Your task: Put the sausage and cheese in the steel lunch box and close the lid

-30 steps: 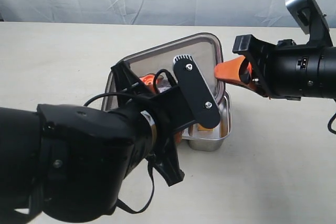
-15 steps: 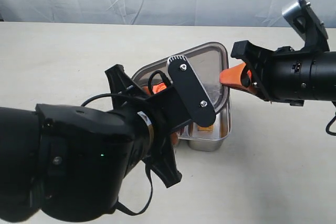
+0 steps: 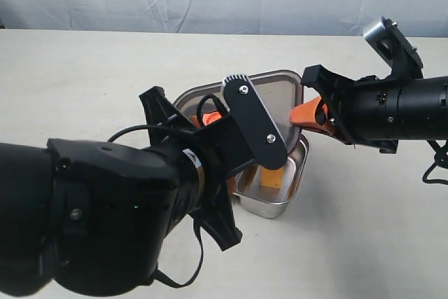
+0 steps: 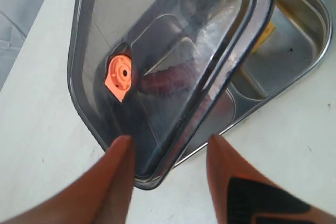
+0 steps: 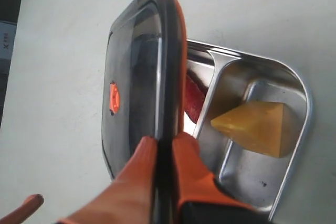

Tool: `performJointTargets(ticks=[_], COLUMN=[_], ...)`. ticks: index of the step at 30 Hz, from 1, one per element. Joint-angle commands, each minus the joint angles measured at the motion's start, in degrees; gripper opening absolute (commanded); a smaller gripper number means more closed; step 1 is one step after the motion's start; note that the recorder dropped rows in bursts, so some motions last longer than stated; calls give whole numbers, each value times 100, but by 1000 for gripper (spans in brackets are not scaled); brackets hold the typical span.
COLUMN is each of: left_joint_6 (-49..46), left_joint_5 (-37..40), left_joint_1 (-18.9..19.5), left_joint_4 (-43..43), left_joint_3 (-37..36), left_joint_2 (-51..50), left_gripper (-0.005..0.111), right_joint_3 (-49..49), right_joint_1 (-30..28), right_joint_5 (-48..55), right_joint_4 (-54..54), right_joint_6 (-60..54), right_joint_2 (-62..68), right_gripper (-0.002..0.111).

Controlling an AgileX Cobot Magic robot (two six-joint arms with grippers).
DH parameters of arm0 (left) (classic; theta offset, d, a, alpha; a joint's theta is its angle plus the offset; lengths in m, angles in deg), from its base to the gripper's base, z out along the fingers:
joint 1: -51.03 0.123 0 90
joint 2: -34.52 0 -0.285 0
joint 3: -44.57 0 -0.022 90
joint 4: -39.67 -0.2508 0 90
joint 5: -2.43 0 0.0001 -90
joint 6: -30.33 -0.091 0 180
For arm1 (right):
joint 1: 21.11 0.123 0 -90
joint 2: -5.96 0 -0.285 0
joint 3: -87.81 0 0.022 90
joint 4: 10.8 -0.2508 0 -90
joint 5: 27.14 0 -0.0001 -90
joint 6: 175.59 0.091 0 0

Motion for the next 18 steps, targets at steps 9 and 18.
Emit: performJointTargets(ticks=[9, 18], left_joint_6=[339, 502], left_joint_5=[27, -3], left_joint_1=[8, 8], left_joint_4=[-304, -552], left_joint_3=[28, 28], left_joint_2=[56, 56], left_gripper=[42, 42], right_joint_3=[25, 481], right_joint_1=[-6, -6], right_joint_5=[439, 333], right_joint_4=[1307, 2174], right_joint_6=[1198, 2341], right_joint_2=[-455, -1045], right_gripper=[-1, -1])
